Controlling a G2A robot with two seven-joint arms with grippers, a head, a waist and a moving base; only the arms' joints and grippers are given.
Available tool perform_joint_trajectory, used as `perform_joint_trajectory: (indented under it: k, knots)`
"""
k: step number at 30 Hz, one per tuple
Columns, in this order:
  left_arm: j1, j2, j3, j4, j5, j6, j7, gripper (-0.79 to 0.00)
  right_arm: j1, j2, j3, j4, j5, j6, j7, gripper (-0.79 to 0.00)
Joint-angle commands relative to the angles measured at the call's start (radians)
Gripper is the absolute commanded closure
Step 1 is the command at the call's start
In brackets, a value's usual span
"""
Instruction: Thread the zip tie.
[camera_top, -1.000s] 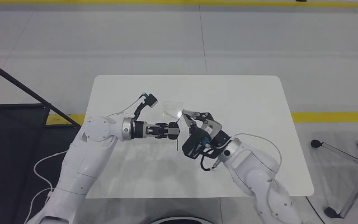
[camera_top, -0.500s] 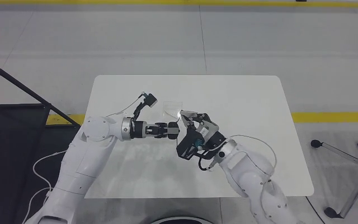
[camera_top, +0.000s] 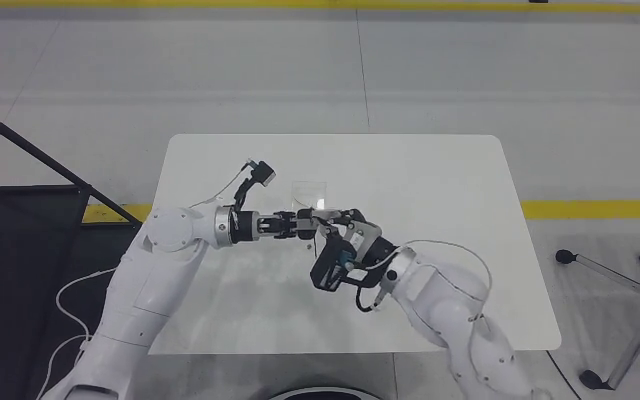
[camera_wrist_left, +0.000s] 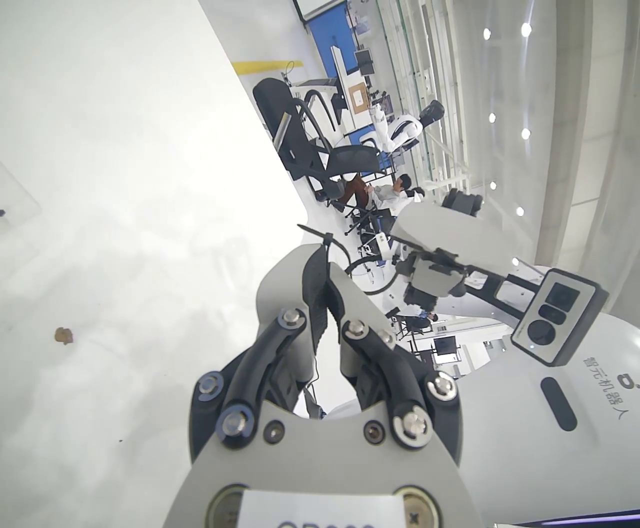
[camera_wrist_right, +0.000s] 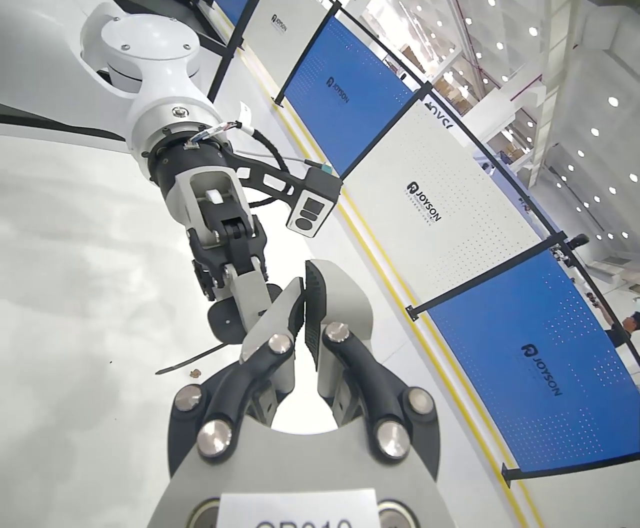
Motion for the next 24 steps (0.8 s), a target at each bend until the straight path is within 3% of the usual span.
perform_joint_trajectory:
  k: [1,7,13,24]
  knots:
    - [-0.001,0.001,0.002,0.001,-0.002,0.001,-0.002,0.000,-0.003,-0.002,-0.001,-0.001,-0.016,0.054,-0.001,0.000]
    - [-0.007,0.004,0.011,0.008,-0.012,0.002,-0.006,0.000,-0.014,-0.008,-0.016,0.000,-0.104,0.199,-0.019,0.000]
    - [-0.013,0.006,0.020,0.014,-0.024,0.004,-0.004,0.000,-0.015,-0.015,-0.051,0.016,-0.188,0.270,-0.025,0.000]
    - [-0.012,0.011,0.024,0.016,-0.046,0.002,0.005,0.000,-0.010,-0.020,-0.075,0.030,-0.186,0.188,-0.037,0.000]
